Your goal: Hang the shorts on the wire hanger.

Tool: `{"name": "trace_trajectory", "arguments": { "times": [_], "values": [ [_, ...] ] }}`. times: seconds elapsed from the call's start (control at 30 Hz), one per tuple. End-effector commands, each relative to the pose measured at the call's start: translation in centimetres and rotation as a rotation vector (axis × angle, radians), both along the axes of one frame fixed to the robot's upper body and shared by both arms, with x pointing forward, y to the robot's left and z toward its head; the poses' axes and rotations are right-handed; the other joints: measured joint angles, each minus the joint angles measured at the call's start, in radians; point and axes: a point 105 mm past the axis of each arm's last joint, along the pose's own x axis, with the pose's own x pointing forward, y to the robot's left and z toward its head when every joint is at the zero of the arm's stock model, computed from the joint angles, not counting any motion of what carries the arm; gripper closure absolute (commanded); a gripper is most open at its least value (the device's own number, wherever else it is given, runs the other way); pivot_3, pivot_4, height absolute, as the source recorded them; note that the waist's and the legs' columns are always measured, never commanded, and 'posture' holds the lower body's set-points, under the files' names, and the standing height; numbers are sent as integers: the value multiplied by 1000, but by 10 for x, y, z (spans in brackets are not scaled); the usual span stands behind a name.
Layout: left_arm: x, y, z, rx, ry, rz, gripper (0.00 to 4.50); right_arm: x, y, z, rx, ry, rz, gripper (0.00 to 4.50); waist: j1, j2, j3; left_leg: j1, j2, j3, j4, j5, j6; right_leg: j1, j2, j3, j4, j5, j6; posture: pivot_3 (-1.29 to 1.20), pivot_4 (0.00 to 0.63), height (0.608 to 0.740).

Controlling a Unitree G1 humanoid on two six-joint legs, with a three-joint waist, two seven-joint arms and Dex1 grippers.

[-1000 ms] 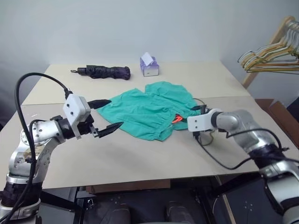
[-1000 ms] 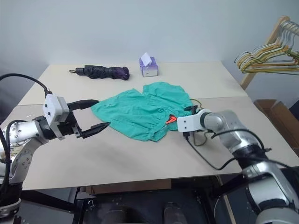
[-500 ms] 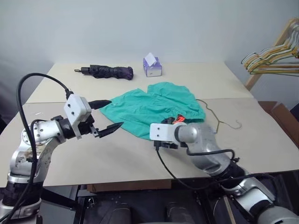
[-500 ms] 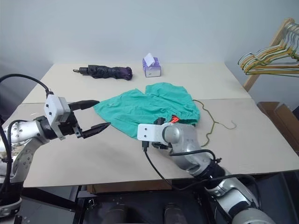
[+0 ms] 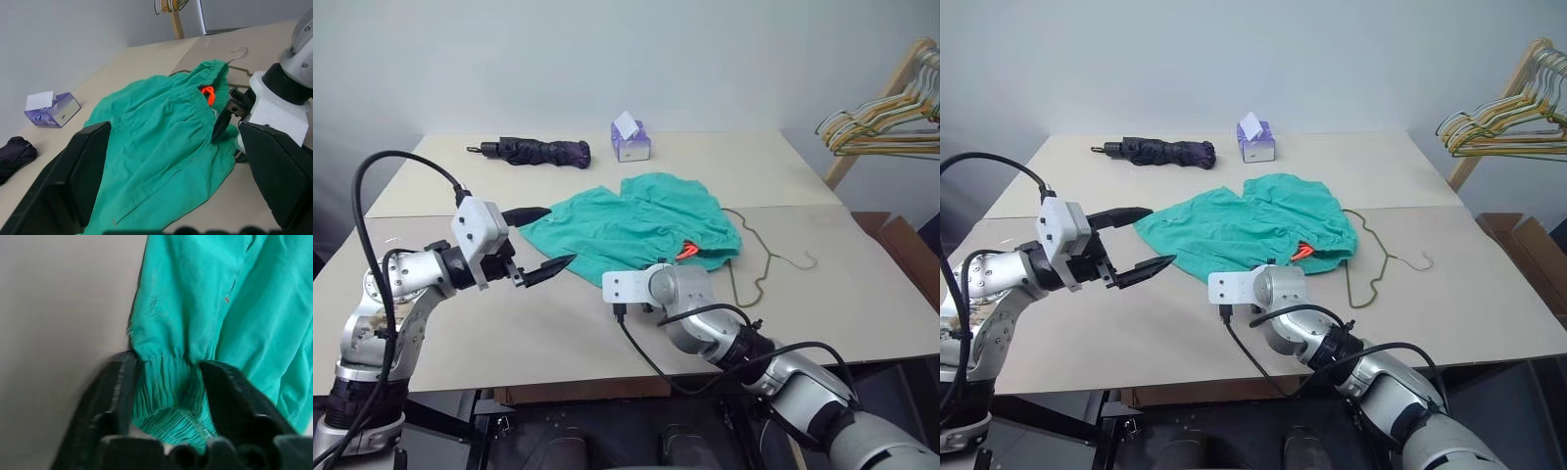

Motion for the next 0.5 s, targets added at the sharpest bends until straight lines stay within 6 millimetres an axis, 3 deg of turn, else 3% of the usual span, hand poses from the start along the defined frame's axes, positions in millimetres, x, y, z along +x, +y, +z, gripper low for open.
{"name": "trace_trajectory", "arguments": {
  "times": [0.03, 0.1, 0.17, 0.33, 0.5],
  "values": [
    [-2, -3, 5, 8, -44, -4, 0, 12, -13, 4, -41, -56, -24, 3229, 0, 0, 0, 0, 0, 0, 0, 0, 0, 0, 0, 0, 0, 0, 0, 20, 26, 740],
    [-2, -3, 5, 6, -43, -6, 0, 15, -17, 4, -64, -77, -27, 4004, 1, 0, 0, 0, 0, 0, 0, 0, 0, 0, 0, 0, 0, 0, 0, 18, 25, 740],
    [-2, -4, 4, 6, -42, -11, 0, 16, -20, 4, -71, -87, -27, 4466, 0, 0, 0, -1, 0, 0, 0, 0, 0, 0, 0, 0, 0, 0, 0, 15, 25, 740],
    [2, 0, -4, 74, -40, 2, 0, 16, -24, 16, -25, -115, 53, 4466, -7, 0, 0, -1, 0, 0, 0, 0, 0, -1, 0, 0, 0, 0, 0, 10, 25, 740],
    [4, 19, -34, 313, -29, -18, 0, -1, -36, 36, 19, -108, 202, 4466, -14, 0, 0, -2, 0, 0, 0, 0, 0, -2, 0, 0, -1, 0, 0, -14, 28, 740]
  ]
}}
